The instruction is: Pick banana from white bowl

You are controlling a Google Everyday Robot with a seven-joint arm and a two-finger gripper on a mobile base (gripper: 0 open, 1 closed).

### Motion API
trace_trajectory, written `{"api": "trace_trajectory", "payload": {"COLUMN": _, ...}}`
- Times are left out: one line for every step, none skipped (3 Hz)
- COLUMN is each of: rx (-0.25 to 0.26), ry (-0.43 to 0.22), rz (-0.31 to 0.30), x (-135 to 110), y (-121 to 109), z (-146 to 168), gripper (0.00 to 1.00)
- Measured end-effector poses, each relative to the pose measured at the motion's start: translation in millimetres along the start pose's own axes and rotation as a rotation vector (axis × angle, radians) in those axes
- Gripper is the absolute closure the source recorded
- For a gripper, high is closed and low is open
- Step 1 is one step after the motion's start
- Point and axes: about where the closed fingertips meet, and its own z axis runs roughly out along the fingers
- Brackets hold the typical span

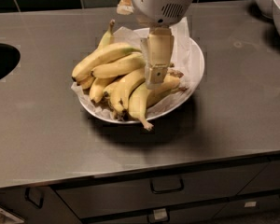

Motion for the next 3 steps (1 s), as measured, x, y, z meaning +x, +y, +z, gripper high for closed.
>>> {"api": "trace_trajectory", "payload": {"rx": 0.015, "ry": -0.083, "rz": 0.047, "x": -3.7, "y": -29.1, "z": 30.9, "gripper": 0.00}}
{"api": "trace_trajectory", "payload": {"rx": 0.015, "ry": -0.083, "rz": 0.047, "x": -3.7, "y": -29.1, "z": 30.9, "gripper": 0.00}}
{"api": "trace_trajectory", "payload": {"rx": -0.002, "ry": -0.081, "rz": 0.026, "x": -10.5, "y": -32.2, "z": 40.7, "gripper": 0.08}}
